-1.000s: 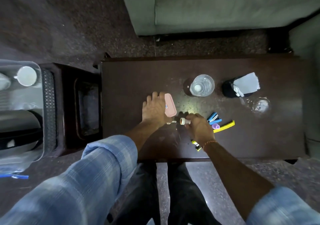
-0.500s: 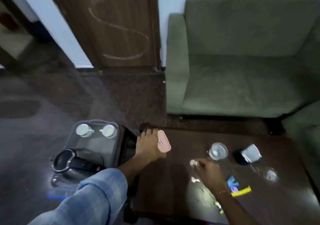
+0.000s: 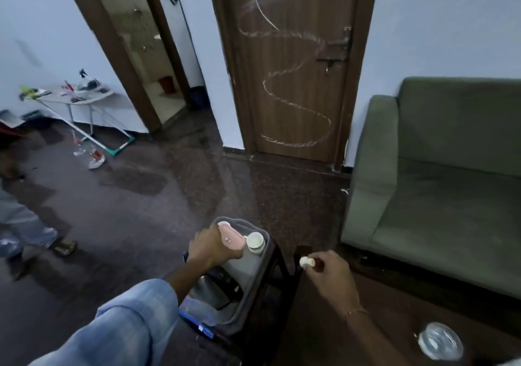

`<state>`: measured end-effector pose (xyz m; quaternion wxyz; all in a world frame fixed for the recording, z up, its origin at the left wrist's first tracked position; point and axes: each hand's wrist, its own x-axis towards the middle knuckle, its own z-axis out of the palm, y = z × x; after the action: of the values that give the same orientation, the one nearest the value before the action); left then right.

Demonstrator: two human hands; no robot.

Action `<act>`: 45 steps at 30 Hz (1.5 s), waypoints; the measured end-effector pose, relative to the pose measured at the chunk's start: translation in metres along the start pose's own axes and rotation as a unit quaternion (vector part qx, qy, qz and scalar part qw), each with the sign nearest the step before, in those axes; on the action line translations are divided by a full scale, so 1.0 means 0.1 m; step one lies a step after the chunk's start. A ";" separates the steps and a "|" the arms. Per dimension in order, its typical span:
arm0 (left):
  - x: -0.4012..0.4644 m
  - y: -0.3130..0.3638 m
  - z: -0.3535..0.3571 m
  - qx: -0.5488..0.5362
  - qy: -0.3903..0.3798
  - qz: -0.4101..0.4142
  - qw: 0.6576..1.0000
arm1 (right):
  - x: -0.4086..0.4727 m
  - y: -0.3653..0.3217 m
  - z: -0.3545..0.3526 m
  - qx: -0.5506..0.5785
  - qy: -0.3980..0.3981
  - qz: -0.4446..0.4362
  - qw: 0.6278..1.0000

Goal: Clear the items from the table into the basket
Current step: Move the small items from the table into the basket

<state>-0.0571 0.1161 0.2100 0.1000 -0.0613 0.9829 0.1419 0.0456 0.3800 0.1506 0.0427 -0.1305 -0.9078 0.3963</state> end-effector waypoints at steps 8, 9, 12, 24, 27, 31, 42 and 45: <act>1.00 -0.78 0.03 -0.062 -0.061 -0.043 0.995 | 0.56 -0.77 1.00 -0.063 -0.039 -0.013 0.997; 1.17 -0.90 0.09 -0.066 -0.068 -0.045 0.994 | 0.64 -0.85 1.17 -0.076 -0.044 -0.004 0.996; 1.61 -1.17 0.33 -0.064 -0.103 -0.039 0.992 | 0.87 -1.04 1.62 -0.132 -0.073 0.020 0.988; 2.45 -1.25 1.17 -0.021 -0.209 0.017 0.978 | 1.69 -1.13 2.75 -0.216 -0.134 0.066 0.965; 2.50 -1.21 1.32 -0.017 -0.226 0.009 0.974 | 1.81 -1.03 2.94 -0.227 -0.153 0.074 0.959; 2.56 -1.21 1.53 0.054 -0.207 0.011 0.977 | 1.89 -0.92 3.14 -0.243 -0.184 0.079 0.949; 2.60 -1.14 1.74 0.181 -0.188 0.065 0.963 | 1.94 -0.66 3.57 -0.292 -0.249 0.097 0.918; 2.61 -1.15 1.73 0.184 -0.190 0.061 0.962 | 1.95 -0.61 3.62 -0.291 -0.243 0.102 0.920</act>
<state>-0.2629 0.0328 -0.0395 0.2856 0.0468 0.9568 -0.0269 -0.2196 0.1363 -0.0569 -0.2596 -0.1285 -0.9474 0.1361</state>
